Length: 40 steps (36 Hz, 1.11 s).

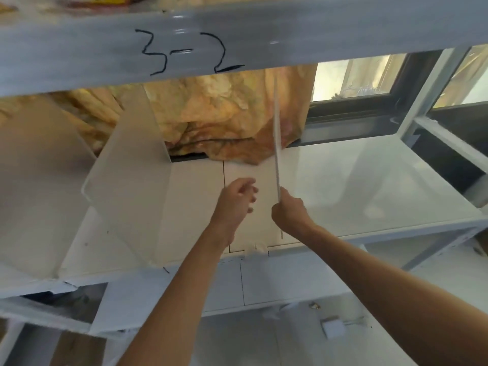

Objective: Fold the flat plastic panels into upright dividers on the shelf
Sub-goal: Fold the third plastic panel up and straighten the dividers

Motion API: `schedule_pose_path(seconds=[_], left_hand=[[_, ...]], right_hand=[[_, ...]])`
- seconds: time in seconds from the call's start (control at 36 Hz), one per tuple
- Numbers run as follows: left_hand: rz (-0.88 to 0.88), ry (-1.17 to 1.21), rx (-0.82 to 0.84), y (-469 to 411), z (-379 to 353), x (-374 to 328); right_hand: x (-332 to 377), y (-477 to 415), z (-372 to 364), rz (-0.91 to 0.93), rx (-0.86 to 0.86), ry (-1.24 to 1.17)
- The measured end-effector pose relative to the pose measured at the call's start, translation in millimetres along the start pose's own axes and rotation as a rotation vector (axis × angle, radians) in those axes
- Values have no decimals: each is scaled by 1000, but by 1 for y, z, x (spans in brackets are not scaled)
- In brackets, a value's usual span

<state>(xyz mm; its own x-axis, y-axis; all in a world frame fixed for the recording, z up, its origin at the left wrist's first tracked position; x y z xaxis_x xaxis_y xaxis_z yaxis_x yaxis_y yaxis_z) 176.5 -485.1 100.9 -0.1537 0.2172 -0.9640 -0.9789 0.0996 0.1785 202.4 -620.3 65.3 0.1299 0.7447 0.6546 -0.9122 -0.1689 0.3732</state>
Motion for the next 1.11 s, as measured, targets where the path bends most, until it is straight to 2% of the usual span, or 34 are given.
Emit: schedule_pose_path(seconds=[0.08, 0.17, 0.25, 0.36, 0.47, 0.58, 0.86, 1.06, 1.11], left_hand=[[158, -257, 172, -2, -8, 38], [176, -232, 217, -5, -12, 58], [163, -226, 237, -6, -9, 75], [244, -294, 284, 5, -3, 104], [284, -301, 283, 13, -3, 127], [272, -329, 288, 9, -4, 133], [169, -635, 193, 3, -11, 144], [164, -688, 259, 7, -18, 120], [148, -627, 235, 7, -22, 111]], right_hand=[[16, 5, 1, 10, 17, -210], [27, 12, 3, 21, 7, -444], [30, 20, 4, 53, -54, -519], [20, 22, -4, 105, -100, -477], [9, 20, -14, 130, -65, -446], [5, 22, -27, 134, -18, -390], [7, 18, -37, 137, -27, -345], [14, 13, -38, 163, 7, -192], [18, 13, -38, 152, 28, -168]])
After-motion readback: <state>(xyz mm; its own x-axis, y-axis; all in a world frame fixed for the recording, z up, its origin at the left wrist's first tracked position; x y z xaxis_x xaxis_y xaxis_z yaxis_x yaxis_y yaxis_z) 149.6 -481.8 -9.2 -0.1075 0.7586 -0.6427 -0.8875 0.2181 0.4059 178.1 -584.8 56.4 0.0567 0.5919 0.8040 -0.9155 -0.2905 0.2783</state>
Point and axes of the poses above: each hand's wrist, its own y-axis away from the middle knuckle, its own z-axis out of the back of the hand, x = y × z, the point moved 2 cm from there along -y, towards the middle knuckle, and after that the axes turned 12 degrees about x, right-handed, at the moved point
